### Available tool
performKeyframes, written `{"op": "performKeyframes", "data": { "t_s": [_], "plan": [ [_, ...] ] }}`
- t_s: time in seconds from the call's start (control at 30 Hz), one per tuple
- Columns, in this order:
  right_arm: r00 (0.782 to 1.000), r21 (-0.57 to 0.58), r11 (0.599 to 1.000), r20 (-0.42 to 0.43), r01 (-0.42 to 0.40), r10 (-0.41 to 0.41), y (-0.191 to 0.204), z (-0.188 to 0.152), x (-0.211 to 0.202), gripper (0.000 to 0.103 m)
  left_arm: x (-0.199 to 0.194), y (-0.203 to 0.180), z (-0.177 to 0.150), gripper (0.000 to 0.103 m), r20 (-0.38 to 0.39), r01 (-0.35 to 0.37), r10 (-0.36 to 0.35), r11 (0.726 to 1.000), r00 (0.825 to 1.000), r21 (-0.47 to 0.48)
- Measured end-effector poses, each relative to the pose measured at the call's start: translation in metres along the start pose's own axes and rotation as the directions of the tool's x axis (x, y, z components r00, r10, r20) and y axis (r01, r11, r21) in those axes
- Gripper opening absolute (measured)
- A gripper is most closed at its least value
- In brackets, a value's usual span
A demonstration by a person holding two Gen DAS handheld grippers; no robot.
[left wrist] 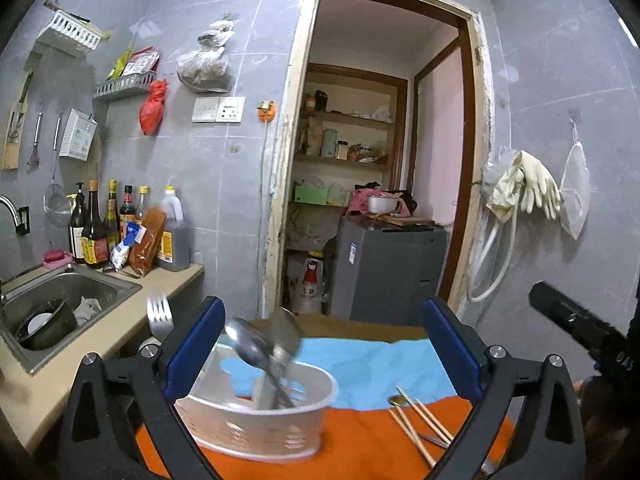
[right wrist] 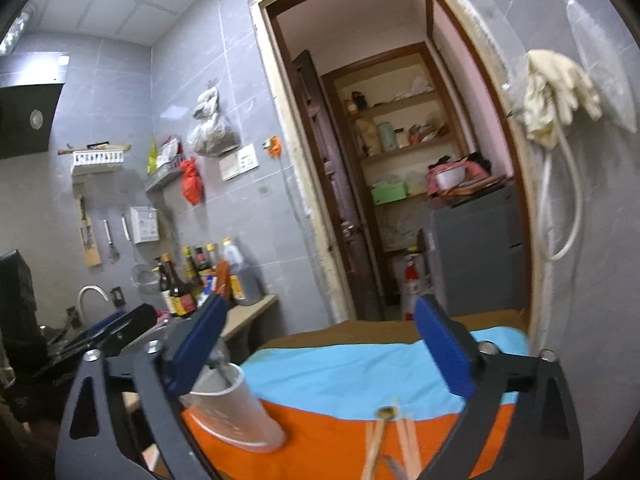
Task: Organize utensils
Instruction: 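Release the fork into the caddy while the right tool releases the spoon there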
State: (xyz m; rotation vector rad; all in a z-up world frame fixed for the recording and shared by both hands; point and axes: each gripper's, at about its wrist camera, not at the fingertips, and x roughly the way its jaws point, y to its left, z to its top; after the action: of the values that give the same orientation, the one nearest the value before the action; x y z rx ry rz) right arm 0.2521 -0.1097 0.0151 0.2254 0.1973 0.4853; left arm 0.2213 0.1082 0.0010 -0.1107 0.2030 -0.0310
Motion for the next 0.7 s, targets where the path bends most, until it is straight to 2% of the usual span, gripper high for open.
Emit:
{"op": "performKeyframes", "data": {
  "t_s": [0.37, 0.6, 0.7],
  "plan": [
    [0.993, -0.020, 0.994, -0.039, 0.106, -0.107, -0.049, -0.015, -0.036, 0.103, 0.012, -0.052, -0.043, 0.097, -0.114, 0.038, -0.037, 0.999, 0.993, 0.011],
    [0.982, -0.003, 0.988, -0.107, 0.155, -0.155, -0.077, -0.042, -0.036, 0.103, 0.034, -0.065, -0.078, 0.097, -0.193, 0.037, -0.033, 0.999, 0.981, 0.016],
    [0.976, 0.003, 0.987, -0.146, 0.163, -0.161, -0.086, -0.052, -0.031, 0.103, 0.045, -0.068, -0.091, 0.097, -0.239, 0.048, -0.044, 0.999, 0.970, 0.011]
  ]
}}
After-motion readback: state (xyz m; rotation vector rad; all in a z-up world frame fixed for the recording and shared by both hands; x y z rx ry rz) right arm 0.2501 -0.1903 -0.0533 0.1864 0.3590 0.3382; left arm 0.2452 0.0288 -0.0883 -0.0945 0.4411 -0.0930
